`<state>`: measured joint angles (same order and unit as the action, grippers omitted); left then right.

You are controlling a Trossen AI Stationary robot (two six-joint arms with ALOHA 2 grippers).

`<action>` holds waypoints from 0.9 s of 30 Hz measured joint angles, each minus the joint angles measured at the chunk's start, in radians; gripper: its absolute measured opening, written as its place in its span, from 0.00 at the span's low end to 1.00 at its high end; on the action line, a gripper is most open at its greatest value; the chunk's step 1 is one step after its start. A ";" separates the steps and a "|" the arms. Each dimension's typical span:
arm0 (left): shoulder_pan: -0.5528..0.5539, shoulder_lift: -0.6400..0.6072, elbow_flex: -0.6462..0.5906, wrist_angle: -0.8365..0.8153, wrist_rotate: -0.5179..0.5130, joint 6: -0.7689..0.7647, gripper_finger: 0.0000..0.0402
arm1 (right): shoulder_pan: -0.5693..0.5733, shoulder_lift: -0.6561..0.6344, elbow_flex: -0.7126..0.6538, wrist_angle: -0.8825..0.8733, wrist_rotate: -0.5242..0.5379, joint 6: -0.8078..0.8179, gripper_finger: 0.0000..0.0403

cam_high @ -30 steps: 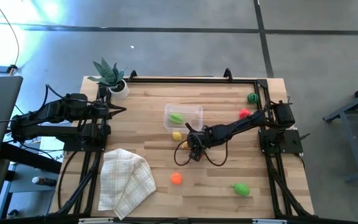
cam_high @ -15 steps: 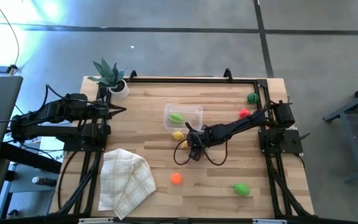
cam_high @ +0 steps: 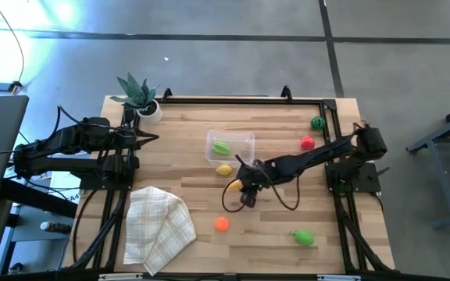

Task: Pick and placing Produce into tupperware
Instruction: Put the banana into the transparent bin

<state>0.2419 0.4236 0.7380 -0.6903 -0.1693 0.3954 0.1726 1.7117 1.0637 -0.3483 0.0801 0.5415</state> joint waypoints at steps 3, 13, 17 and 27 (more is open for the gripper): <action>0.000 0.000 0.000 0.000 0.000 0.000 0.00 | 0.004 -0.059 0.000 0.005 0.020 0.000 0.36; 0.000 0.000 0.000 0.000 0.000 0.000 0.00 | -0.068 -0.230 0.039 -0.020 0.086 -0.039 0.36; 0.000 0.000 0.000 0.000 0.000 0.000 0.00 | -0.140 -0.212 0.161 -0.095 0.085 -0.126 0.36; 0.000 0.000 0.000 0.000 0.000 0.000 0.00 | -0.322 0.040 0.560 -0.512 0.073 -0.141 0.36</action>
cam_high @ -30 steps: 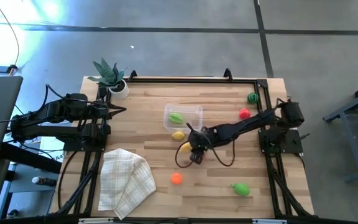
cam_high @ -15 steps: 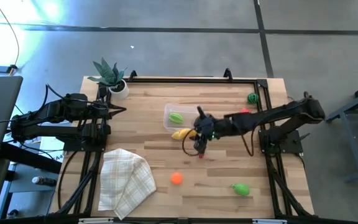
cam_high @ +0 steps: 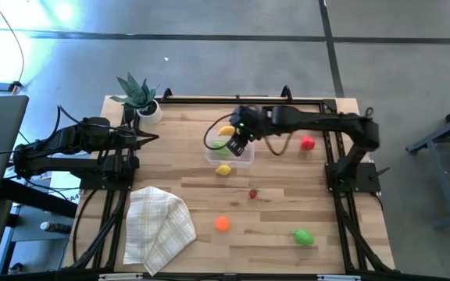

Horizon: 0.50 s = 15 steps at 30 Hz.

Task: Pick and placing Produce into tupperware
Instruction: Put the banana into the transparent bin

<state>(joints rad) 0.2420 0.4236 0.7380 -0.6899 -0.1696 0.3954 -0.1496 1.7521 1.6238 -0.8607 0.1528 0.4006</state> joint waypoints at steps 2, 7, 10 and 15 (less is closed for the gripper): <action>0.000 0.000 0.000 0.000 0.000 0.000 0.00 | -0.019 0.048 0.033 -0.048 -0.021 0.018 0.36; 0.000 0.000 0.000 0.000 0.000 0.000 0.00 | -0.070 0.124 0.007 -0.070 -0.086 0.064 0.36; 0.000 0.000 0.000 0.000 0.000 0.000 0.00 | -0.099 0.133 -0.036 -0.015 -0.131 0.091 0.36; 0.000 0.000 0.000 0.000 0.000 0.000 0.00 | -0.124 0.133 -0.120 0.058 -0.171 0.118 0.36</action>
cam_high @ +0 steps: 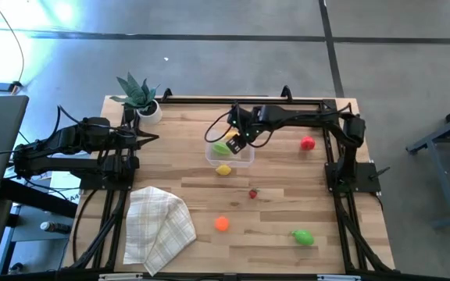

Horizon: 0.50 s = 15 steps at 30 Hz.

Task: Pick and placing Produce into tupperware
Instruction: Put the banana into the transparent bin

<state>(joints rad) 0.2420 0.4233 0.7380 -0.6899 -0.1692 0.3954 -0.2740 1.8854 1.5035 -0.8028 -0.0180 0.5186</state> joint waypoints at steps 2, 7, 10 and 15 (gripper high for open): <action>0.000 0.000 0.000 0.000 0.000 0.000 0.00 | -0.002 0.000 -0.030 0.026 -0.001 0.001 0.36; 0.000 0.000 0.000 0.000 0.000 0.000 0.00 | -0.001 0.000 -0.070 0.055 -0.001 0.000 0.36; 0.000 0.000 0.000 0.000 0.000 0.000 0.00 | -0.001 0.000 -0.094 0.084 -0.001 0.000 0.36; 0.000 0.000 0.000 0.000 0.000 0.000 0.00 | -0.002 0.022 -0.112 0.100 -0.001 0.005 0.36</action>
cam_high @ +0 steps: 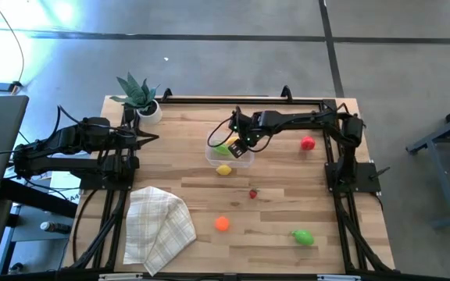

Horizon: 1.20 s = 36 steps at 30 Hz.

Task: Pick and placing Produce into tupperware
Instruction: Put the banana into the transparent bin

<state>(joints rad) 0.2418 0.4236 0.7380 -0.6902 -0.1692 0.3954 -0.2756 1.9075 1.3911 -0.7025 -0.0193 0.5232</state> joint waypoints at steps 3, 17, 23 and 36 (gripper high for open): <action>0.000 0.000 0.000 0.000 0.000 0.000 0.00 | 0.000 0.029 0.000 0.022 -0.008 -0.004 0.36; 0.000 0.000 0.000 0.000 0.000 0.000 0.00 | 0.000 0.074 0.003 0.057 0.000 0.038 0.36; 0.000 0.000 0.000 0.000 0.000 0.000 0.00 | -0.001 0.075 0.003 0.046 0.016 0.063 0.36; 0.000 0.000 0.000 0.000 0.000 0.000 0.00 | -0.006 0.086 0.001 0.029 0.025 0.079 0.36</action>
<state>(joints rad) 0.2420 0.4236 0.7380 -0.6901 -0.1692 0.3952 -0.2814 1.9932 1.3925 -0.6739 0.0053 0.6025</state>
